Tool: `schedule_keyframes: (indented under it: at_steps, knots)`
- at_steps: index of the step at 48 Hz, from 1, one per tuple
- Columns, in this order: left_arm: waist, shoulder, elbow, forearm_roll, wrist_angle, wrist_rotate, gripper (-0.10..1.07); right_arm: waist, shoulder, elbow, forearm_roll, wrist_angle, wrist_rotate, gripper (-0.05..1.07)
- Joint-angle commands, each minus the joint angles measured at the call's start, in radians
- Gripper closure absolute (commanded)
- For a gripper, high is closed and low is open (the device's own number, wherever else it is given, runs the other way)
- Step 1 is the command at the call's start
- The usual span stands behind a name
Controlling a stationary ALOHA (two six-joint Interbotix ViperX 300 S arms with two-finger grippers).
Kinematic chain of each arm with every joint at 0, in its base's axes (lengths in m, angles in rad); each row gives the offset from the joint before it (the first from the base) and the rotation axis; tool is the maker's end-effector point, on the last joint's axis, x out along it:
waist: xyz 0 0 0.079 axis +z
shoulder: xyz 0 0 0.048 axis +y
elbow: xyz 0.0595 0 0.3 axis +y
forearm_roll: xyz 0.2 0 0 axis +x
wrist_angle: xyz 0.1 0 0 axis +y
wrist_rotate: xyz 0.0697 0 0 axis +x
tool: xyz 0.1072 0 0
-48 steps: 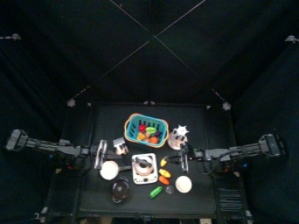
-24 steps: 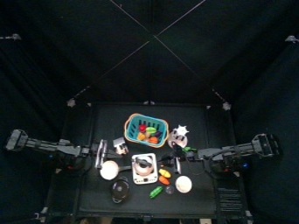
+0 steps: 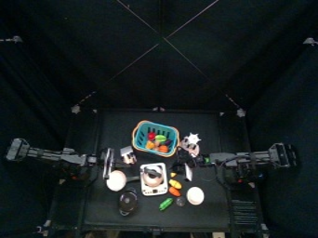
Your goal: Grab teapot
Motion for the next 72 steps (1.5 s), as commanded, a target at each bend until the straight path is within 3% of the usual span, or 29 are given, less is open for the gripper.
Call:
schedule_keyframes:
  at_steps: [1,14,20,26,35,45,58,72]
  knots:
    - [0.015,0.003,-0.037,0.014,0.023,0.000,0.96,-0.011,-0.014,-0.044,0.000,0.021,0.003,0.43]
    - [0.012,0.003,-0.023,-0.009,0.063,-0.006,0.96,-0.044,0.011,-0.103,0.000,0.101,0.011,0.43]
    - [0.008,0.002,-0.015,-0.032,0.064,-0.005,0.96,-0.063,0.054,-0.138,-0.028,0.143,0.106,0.43]
    - [0.003,-0.006,-0.014,-0.038,0.071,-0.005,0.96,-0.040,0.101,-0.184,-0.184,0.210,0.247,0.43]
    - [0.000,-0.020,-0.012,-0.040,0.112,-0.006,0.96,0.132,0.167,-0.265,-0.574,0.376,0.606,0.43]
    - [0.000,-0.029,-0.006,-0.038,0.127,-0.003,0.96,0.281,0.225,-0.232,-0.894,0.339,0.979,0.43]
    - [0.020,-0.029,-0.015,-0.021,0.127,0.000,0.96,0.305,0.281,-0.160,-1.118,0.256,1.272,0.39]
    - [0.031,-0.029,0.000,-0.018,0.127,-0.002,0.96,0.304,0.336,-0.178,-1.197,0.249,1.322,0.19]
